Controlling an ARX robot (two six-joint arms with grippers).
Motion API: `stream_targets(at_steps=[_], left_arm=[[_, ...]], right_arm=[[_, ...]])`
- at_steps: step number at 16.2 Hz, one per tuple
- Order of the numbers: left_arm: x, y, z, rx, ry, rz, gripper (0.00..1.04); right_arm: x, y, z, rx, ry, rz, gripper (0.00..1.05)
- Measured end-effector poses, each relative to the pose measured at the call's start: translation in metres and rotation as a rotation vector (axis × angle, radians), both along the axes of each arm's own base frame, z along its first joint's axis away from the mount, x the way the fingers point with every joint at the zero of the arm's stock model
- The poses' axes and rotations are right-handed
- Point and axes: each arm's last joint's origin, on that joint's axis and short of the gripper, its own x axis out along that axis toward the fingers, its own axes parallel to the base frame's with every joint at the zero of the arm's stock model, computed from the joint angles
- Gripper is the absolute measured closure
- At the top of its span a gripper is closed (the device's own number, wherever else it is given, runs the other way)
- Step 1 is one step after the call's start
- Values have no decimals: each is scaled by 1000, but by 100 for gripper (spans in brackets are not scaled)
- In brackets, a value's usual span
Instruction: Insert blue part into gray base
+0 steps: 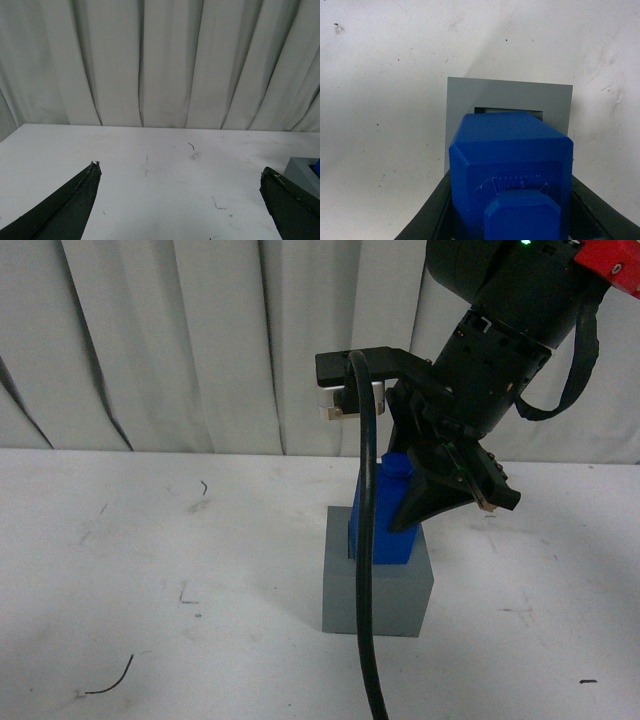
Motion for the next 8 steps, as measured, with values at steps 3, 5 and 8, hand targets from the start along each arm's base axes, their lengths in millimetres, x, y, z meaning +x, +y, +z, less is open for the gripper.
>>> stream_targets(at_steps=[3,5,8], left_arm=[[0,0,0,0,0,0,7],[0,0,0,0,0,0,7],[0,0,0,0,0,0,7]], right_arm=[[1,2,0,-9,4,-12,58],[4,3,0,-14,-2,-5,58],[7,3,-5,-21,-5,-5,58]])
